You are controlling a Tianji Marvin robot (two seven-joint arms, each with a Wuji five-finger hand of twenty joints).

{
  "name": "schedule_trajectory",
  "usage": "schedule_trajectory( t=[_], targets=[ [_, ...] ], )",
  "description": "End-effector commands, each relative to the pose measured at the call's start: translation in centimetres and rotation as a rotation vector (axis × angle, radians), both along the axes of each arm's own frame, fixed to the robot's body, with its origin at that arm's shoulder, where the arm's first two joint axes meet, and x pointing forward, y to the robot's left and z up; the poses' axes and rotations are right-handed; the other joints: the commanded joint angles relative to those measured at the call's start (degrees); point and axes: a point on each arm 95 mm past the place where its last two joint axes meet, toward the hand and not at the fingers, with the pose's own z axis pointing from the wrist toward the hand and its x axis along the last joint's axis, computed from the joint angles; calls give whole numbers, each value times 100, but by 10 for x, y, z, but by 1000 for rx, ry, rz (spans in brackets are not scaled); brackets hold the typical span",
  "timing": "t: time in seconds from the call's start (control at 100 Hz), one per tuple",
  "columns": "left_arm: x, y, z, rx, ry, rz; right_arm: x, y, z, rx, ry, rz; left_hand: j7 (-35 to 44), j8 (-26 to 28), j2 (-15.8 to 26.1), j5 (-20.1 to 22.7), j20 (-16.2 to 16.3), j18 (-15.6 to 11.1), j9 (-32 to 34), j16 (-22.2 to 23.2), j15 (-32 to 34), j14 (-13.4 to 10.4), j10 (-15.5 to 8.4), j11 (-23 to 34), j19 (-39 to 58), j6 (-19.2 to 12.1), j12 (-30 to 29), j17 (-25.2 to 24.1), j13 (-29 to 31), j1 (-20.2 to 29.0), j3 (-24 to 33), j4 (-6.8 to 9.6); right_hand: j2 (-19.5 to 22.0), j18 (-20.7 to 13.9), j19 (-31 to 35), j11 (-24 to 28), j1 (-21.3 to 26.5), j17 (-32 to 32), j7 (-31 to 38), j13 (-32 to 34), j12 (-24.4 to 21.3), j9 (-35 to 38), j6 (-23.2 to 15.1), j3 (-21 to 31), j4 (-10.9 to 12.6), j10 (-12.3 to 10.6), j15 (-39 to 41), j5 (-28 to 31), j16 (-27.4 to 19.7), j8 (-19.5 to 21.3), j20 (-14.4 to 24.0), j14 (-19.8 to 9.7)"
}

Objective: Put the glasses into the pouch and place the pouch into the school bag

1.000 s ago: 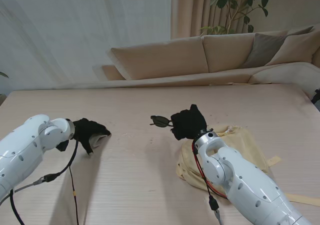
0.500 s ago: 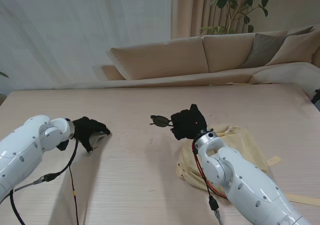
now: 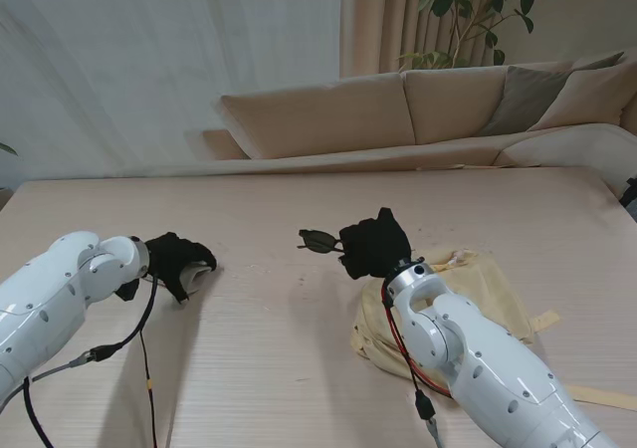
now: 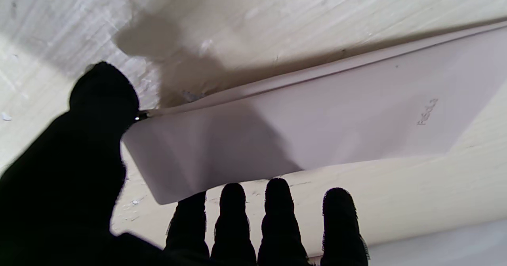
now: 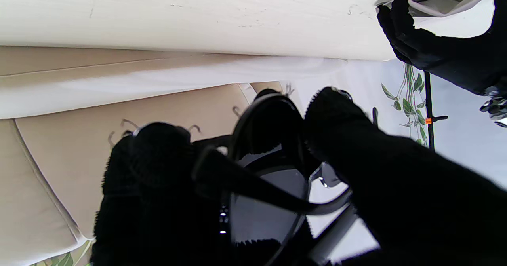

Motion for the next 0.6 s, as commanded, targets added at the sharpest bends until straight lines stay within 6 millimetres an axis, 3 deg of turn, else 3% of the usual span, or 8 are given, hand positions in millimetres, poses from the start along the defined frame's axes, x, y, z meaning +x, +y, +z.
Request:
schedule_trajectory(
  t=[0.0,0.23,0.39,0.59],
  targets=[
    [-2,-2,-4,0,18,1,-2,3,-4,0,17,6,809,60,55,128,-79,-11,33,117,174,45,78,193,335,32,-2,-66,137,173,436,-63,144,-21,196,241,71,-93,-8,227,120,109,-28,-59,78,235,235,83,97,73,25,-310],
    [-5,2,-8,-8,35,12,-3,3,-5,1,18,5,1474,123,102,106,-17,-150,112,149,373,97,118,785,608,67,52,89,378,207,542,-101,141,-24,197,240,75,-98,-8,227,119,108,-21,-59,79,238,237,91,94,66,27,-306],
    [-6,2,-10,-19,55,27,-3,4,-5,1,19,6,1895,238,348,579,114,-225,721,253,689,240,149,1312,891,-48,143,412,997,349,616,-79,145,-21,200,239,72,-97,-8,216,118,107,-20,-60,79,239,233,90,91,64,30,-311],
    [-7,3,-14,-53,56,53,-3,5,-5,3,19,6,2122,267,568,935,246,-436,1171,531,1212,416,316,1626,1150,63,268,707,1488,481,771,-54,142,-24,200,237,77,-104,-7,206,117,99,-20,-59,80,242,237,87,91,63,31,-300]
  ],
)
